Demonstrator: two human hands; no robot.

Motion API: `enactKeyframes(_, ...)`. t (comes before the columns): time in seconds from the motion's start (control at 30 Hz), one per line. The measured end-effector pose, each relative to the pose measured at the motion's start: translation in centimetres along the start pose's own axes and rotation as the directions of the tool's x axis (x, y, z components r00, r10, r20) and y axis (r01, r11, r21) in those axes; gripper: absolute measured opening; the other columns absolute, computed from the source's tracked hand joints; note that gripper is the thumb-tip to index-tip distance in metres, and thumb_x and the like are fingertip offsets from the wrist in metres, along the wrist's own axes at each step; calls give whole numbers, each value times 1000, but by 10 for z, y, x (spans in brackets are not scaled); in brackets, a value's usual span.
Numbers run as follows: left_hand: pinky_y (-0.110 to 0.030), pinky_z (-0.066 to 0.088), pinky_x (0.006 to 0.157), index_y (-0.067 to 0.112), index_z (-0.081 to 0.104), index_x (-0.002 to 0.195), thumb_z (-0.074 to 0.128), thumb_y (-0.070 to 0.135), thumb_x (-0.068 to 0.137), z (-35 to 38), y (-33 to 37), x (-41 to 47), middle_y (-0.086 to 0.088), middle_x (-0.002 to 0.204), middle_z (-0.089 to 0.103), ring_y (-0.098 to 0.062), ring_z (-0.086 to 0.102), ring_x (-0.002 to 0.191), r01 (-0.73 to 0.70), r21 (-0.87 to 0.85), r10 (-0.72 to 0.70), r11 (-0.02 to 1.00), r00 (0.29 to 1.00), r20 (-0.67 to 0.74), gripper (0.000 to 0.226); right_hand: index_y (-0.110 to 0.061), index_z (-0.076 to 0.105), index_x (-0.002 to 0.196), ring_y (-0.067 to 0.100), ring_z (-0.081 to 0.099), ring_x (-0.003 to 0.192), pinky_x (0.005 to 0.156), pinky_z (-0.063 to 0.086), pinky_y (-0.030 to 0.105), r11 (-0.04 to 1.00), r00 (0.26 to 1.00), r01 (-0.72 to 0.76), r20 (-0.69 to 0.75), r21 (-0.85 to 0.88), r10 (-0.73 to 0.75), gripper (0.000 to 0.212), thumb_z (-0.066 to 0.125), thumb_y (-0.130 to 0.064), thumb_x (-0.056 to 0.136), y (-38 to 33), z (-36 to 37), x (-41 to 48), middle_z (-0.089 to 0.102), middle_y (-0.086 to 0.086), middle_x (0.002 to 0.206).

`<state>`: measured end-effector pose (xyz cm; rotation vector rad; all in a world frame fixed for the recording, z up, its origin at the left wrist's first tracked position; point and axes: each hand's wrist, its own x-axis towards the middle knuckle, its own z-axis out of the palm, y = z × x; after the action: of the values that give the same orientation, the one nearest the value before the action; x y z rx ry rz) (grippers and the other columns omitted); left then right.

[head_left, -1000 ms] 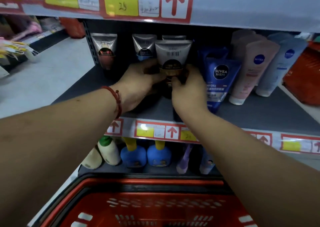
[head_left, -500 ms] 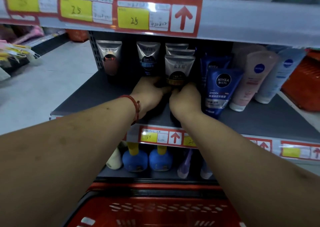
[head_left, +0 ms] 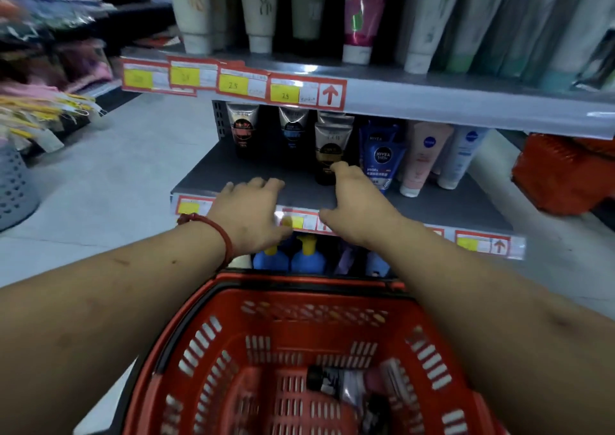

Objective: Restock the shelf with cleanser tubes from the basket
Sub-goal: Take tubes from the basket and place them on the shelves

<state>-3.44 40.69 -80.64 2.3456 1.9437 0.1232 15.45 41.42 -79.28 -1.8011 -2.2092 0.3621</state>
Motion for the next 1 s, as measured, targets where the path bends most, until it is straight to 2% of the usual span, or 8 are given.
enactKeyframes(0.13,-45,35,110,19,39,149,68,58,82,-2,10,-42,-12,141,52,-37,51,128,-51,90,57,995,996,-71,82,-7,36,143,40,48,125,101,46,49,987,998,68,15,-149,-66,66,69,-24,88,-5,-5,-45,41,18,139)
enactKeyframes(0.23,-45,40,105,19,41,147,68,56,82,7,19,-67,-12,139,54,-37,52,127,-76,83,82,994,994,-76,79,-8,32,147,38,48,125,99,47,48,981,995,92,65,-173,-82,71,70,-26,89,-4,6,-76,41,16,140)
enactKeyframes(0.43,-46,38,105,19,40,146,67,55,83,63,35,-113,-12,137,53,-36,51,128,-139,126,132,982,989,63,78,-11,30,150,37,50,124,97,48,48,971,979,119,190,-207,-79,78,71,-36,89,8,64,-134,44,14,139)
enactKeyframes(0.6,-44,40,105,17,38,146,69,53,83,129,42,-150,-12,139,51,-35,50,129,-146,132,111,980,964,244,79,-12,31,151,36,48,127,102,47,46,986,942,65,335,-156,-9,81,74,-38,86,41,121,-178,44,14,142)
enactKeyframes(0.73,-45,41,107,16,37,147,66,54,85,176,41,-173,-13,142,50,-35,49,131,-149,98,93,984,897,432,78,-11,36,147,36,51,125,101,48,44,984,872,17,484,-179,73,80,76,-38,83,72,158,-203,46,15,140)
enactKeyframes(0.83,-44,44,105,17,42,142,64,56,86,199,31,-175,-12,136,55,-35,54,125,-201,85,131,976,851,508,72,-13,36,148,35,53,125,102,50,46,980,809,0,576,-201,118,86,79,-37,78,90,177,-205,47,15,142)
enactKeyframes(1.0,-38,51,95,22,50,137,64,48,87,219,4,-158,-6,128,61,-29,61,116,-239,-15,186,971,716,672,58,-15,45,139,30,59,115,96,52,41,966,698,42,700,-254,153,77,83,-19,72,121,207,-194,55,12,132)
